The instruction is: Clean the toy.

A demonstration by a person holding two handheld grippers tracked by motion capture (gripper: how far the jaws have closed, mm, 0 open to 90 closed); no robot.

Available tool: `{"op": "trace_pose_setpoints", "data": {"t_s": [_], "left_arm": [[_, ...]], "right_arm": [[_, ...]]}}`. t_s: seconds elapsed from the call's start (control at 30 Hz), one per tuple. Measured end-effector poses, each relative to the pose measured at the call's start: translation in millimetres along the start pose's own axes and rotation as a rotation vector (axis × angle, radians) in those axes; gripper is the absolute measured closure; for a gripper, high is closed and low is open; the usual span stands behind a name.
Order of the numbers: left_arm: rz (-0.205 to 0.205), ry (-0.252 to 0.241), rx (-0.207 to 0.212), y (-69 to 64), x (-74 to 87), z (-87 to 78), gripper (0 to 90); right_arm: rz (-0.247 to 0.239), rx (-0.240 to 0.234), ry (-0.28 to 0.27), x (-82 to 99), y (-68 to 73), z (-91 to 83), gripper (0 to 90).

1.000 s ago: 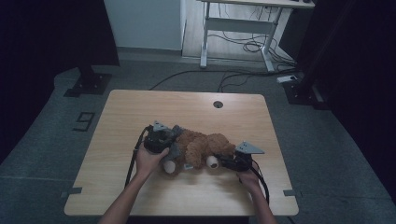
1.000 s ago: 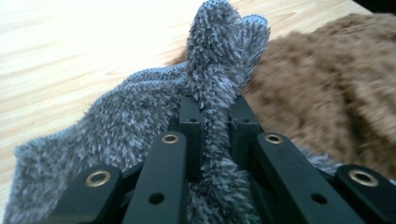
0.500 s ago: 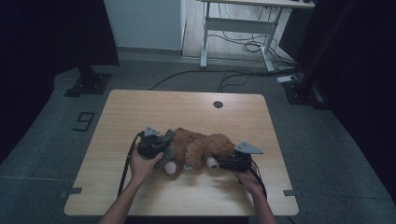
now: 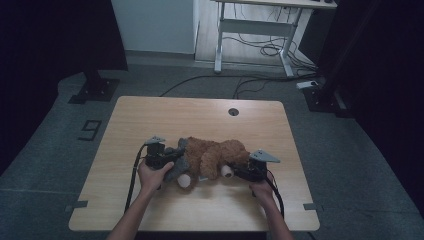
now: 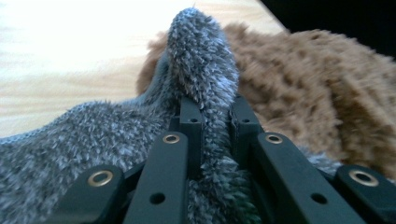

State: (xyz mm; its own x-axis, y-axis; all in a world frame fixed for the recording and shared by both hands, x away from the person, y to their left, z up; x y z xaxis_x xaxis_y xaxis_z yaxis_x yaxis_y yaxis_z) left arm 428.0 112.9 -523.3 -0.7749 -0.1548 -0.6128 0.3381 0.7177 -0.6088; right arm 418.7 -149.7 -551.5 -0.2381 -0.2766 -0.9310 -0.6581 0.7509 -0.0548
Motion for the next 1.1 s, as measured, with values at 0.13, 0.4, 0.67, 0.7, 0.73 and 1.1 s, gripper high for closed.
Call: {"op": "trace_pose_setpoints", "data": {"t_s": [0.13, 0.4, 0.67, 0.7, 0.73, 1.1], "left_arm": [[0.010, -0.005, 0.003, 0.3, -13.5, 2.6, 79.2], [0.003, -0.040, -0.042, 6.0, -38.5, 12.2, 79.0], [0.036, -0.089, -0.051, -8.2, -46.4, 1.2, 78.7], [0.055, -0.111, -0.051, -14.7, -51.5, -1.9, 78.9], [0.076, -0.119, -0.052, -21.8, -56.9, -3.5, 78.9], [0.149, 0.033, -0.115, -48.4, -72.6, 53.4, 78.5]], "right_arm": [[-0.050, 0.036, -0.068, -11.9, 0.1, 6.1, 44.4], [-0.108, 0.104, -0.085, -36.6, -17.5, 42.9, 44.1], [-0.137, 0.075, -0.071, -32.1, -25.6, 43.9, 41.7], [-0.134, 0.066, -0.073, -29.1, -26.2, 41.0, 41.2], [-0.139, 0.062, -0.077, -27.2, -26.7, 38.9, 41.0], [-0.152, 0.021, -0.054, -19.2, -27.9, 30.6, 39.6]]}}
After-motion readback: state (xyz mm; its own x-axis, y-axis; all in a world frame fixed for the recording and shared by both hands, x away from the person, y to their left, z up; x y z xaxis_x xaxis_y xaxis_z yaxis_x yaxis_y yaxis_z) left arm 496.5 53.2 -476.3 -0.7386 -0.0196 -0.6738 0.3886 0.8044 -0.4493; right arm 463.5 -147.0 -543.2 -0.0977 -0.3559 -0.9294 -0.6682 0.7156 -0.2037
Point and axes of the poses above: each handheld gripper's, and its own axes: z roughly forward along the jaws, x roughly out of its underside, y roughly to its left, the point moved 7 cm from there along z, roughly forward along the jaws, and after that the axes turned 14 degrees about -z, right-handed, at the moved point
